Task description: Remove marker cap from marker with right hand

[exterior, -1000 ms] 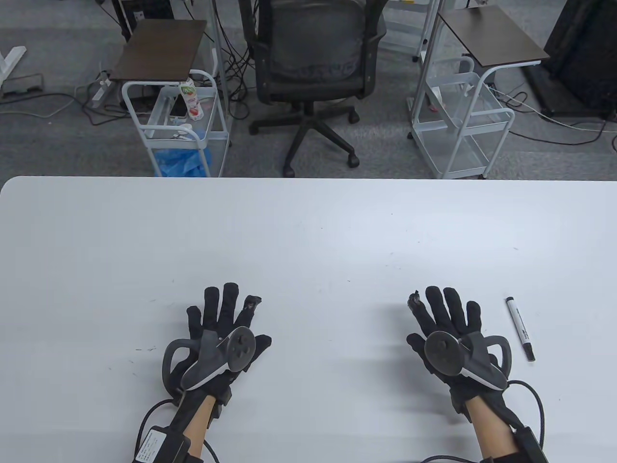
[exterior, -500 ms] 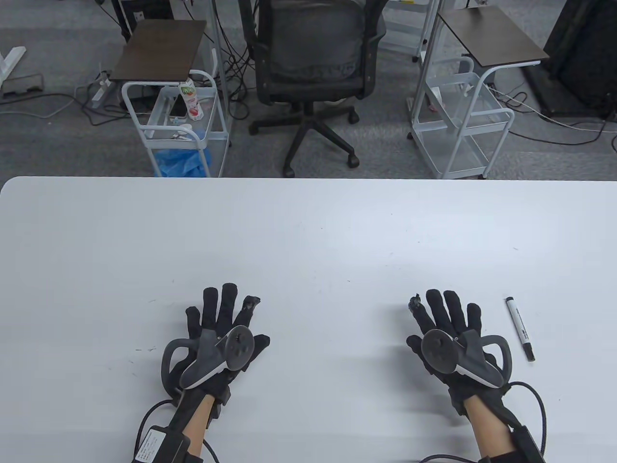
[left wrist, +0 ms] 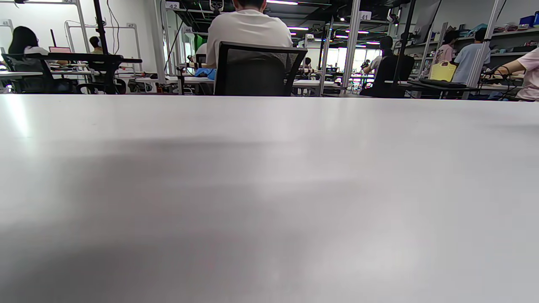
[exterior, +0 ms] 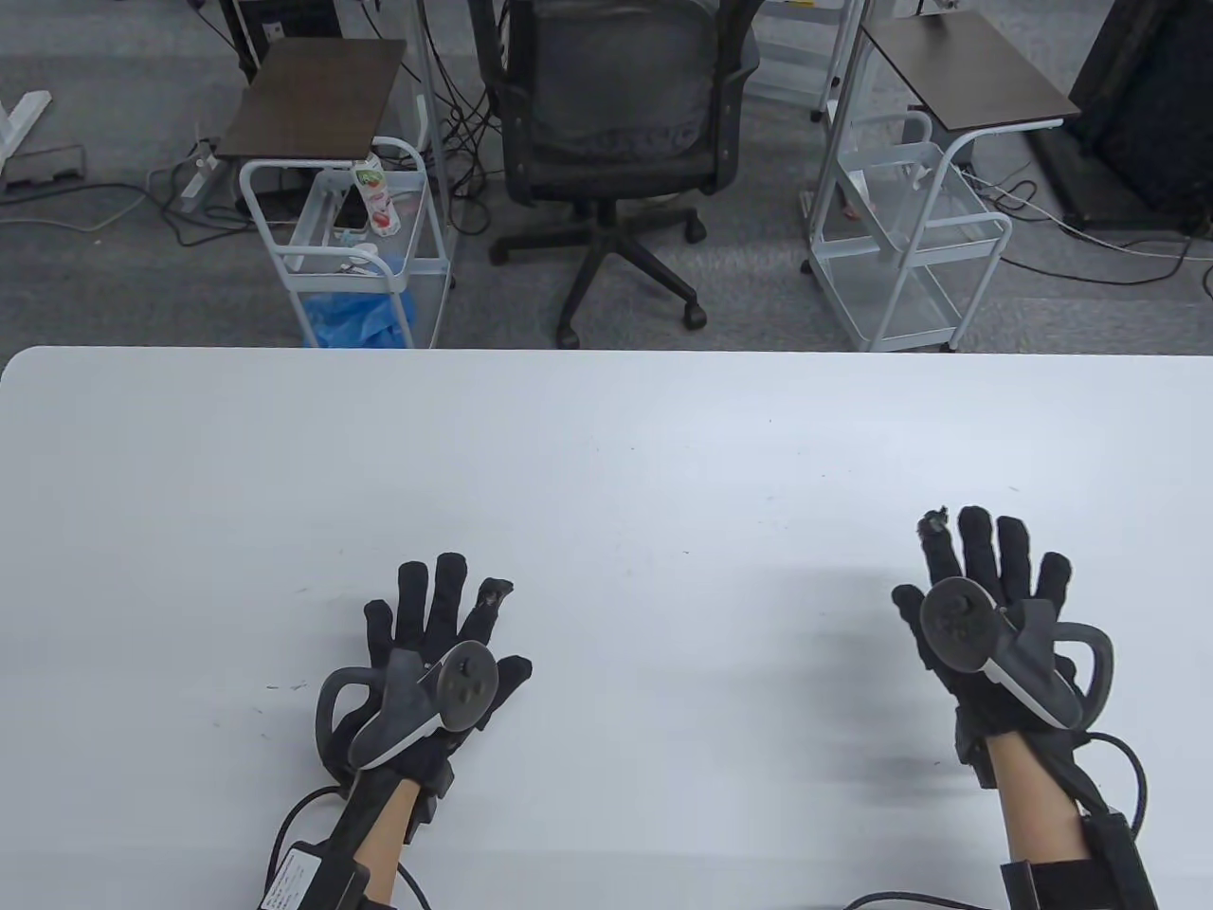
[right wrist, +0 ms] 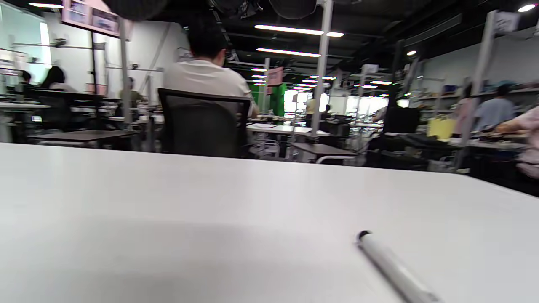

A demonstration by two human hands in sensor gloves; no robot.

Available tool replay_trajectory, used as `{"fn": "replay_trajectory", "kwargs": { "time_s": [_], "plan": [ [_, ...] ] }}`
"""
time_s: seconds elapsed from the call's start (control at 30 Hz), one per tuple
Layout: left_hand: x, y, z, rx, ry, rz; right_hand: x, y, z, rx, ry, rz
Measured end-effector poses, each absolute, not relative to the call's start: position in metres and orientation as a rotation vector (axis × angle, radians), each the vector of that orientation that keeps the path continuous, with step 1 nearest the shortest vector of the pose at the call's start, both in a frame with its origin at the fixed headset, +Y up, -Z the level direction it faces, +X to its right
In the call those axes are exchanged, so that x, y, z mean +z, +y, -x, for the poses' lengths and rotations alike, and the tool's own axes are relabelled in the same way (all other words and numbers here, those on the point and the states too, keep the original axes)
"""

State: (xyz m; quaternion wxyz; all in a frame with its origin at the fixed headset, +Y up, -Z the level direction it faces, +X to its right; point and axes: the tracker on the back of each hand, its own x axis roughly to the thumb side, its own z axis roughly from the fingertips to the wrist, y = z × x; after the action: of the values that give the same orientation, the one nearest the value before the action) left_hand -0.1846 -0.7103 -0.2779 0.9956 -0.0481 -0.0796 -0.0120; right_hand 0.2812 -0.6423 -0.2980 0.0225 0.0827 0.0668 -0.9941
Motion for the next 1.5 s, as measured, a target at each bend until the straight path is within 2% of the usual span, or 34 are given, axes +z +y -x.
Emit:
{"fn": "replay_trajectory", "kwargs": {
  "time_s": [0.1, 0.2, 0.37, 0.53, 0.7, 0.77, 0.83, 1.07, 1.2, 1.3, 1.4, 1.5],
  "plan": [
    [-0.278, -0.710, 0.184, -0.018, -0.164, 0.094, -0.301, -0.646, -0.301, -3.001, 0.132, -0.451],
    [-0.278, -0.710, 0.184, -0.016, -0.168, 0.096, -0.305, -0.665, -0.320, -2.930, 0.019, -0.602],
    [-0.278, -0.710, 0.184, -0.014, -0.172, 0.102, -0.310, -0.704, -0.342, -2.848, -0.194, -0.733],
    [-0.278, -0.710, 0.184, 0.004, -0.188, 0.104, -0.314, -0.733, -0.349, -2.763, -0.291, -0.821],
    [-0.279, -0.712, 0.185, -0.011, -0.184, 0.108, -0.319, -0.752, -0.347, -2.644, -0.423, -0.829],
    [-0.280, -0.713, 0.188, -0.008, -0.174, 0.109, -0.319, -0.756, -0.341, -2.622, -0.304, -0.781],
    [-0.281, -0.715, 0.190, -0.004, -0.168, 0.120, -0.321, -0.758, -0.337, -2.557, -0.356, -0.762],
    [-0.284, -0.716, 0.191, -0.007, -0.156, 0.134, -0.329, -0.765, -0.322, -2.381, -0.341, -0.682],
    [-0.283, -0.715, 0.193, 0.005, -0.154, 0.125, -0.330, -0.765, -0.321, -2.372, -0.335, -0.679],
    [-0.282, -0.713, 0.194, 0.013, -0.154, 0.119, -0.327, -0.754, -0.325, -2.502, -0.335, -0.738],
    [-0.283, -0.712, 0.193, 0.019, -0.160, 0.123, -0.324, -0.721, -0.314, -2.607, -0.196, -0.722],
    [-0.282, -0.712, 0.192, 0.020, -0.164, 0.123, -0.324, -0.685, -0.294, -2.705, -0.138, -0.680]
  ]
}}
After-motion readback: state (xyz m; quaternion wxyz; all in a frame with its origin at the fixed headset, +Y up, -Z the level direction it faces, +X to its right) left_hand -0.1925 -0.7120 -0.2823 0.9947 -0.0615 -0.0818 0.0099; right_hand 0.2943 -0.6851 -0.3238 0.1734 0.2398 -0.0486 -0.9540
